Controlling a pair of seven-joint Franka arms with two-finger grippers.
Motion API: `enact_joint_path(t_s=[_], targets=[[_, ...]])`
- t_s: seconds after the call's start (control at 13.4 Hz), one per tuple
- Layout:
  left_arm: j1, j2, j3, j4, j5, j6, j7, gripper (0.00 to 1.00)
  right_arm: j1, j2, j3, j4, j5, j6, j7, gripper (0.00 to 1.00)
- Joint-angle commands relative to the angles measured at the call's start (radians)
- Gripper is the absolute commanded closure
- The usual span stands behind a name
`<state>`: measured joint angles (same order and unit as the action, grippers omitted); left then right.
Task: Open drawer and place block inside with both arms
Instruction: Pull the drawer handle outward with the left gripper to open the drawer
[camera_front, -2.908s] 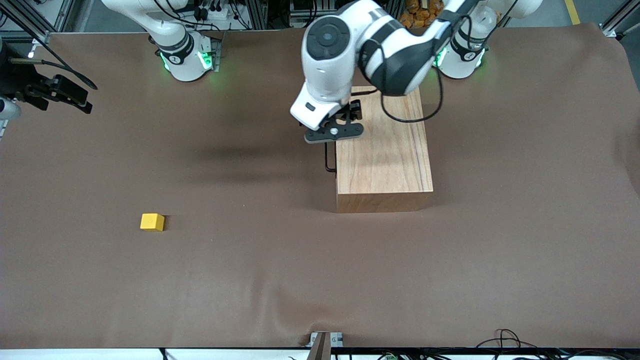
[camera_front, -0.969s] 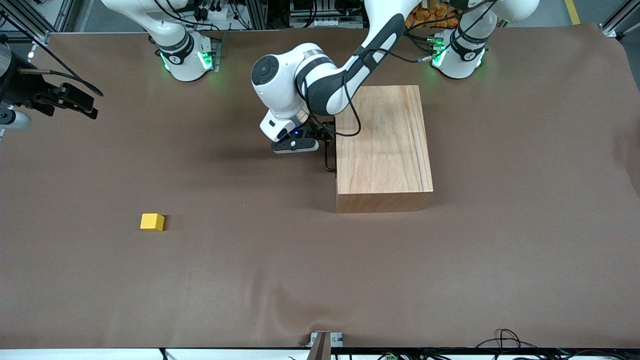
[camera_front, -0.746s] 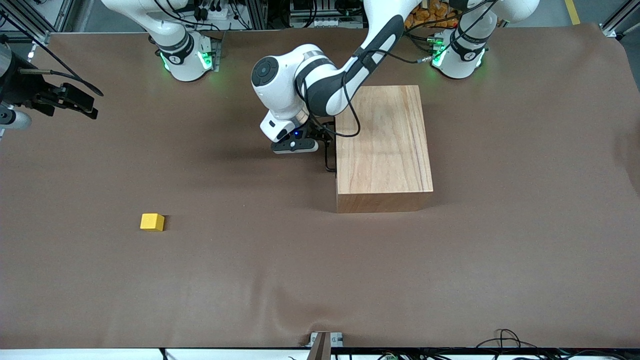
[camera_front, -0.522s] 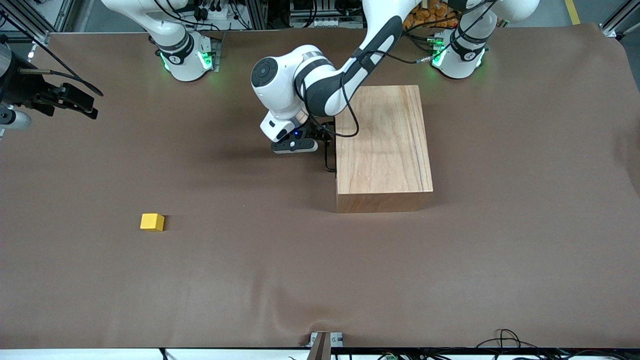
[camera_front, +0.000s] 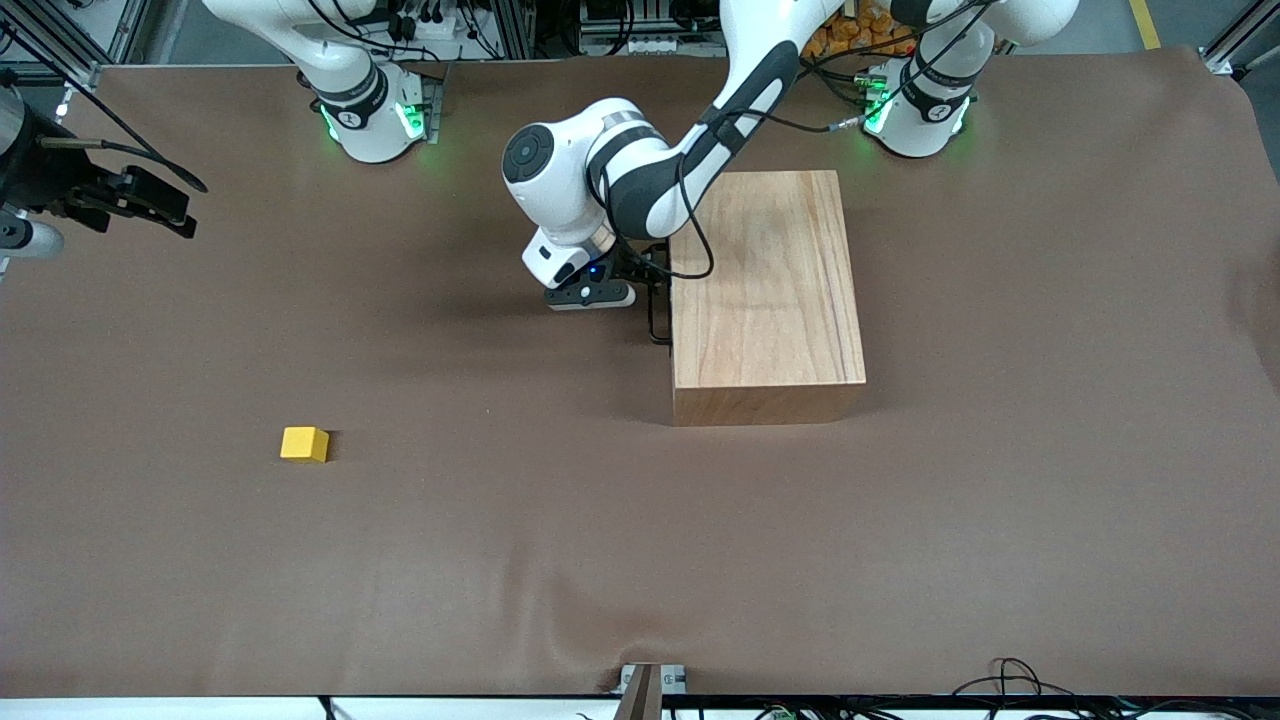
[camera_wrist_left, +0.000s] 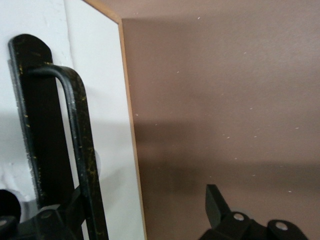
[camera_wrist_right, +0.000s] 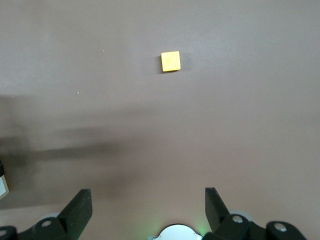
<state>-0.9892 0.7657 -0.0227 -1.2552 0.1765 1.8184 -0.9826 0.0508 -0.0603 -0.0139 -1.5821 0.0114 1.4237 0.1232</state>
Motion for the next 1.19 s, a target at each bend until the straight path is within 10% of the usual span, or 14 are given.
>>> enact_joint_path(t_s=[0.0, 1.12], targets=[[-0.011, 0.001, -0.002, 0.025, 0.009, 0.033, -0.021, 0.0, 0.014, 0.005, -0.001, 0.017, -0.016, -0.006, 0.012, 0.0], [-0.025, 0.021, -0.031, 0.03, 0.006, 0.182, -0.059, 0.0, 0.01, 0.022, -0.004, 0.02, 0.001, -0.002, 0.013, 0.0]])
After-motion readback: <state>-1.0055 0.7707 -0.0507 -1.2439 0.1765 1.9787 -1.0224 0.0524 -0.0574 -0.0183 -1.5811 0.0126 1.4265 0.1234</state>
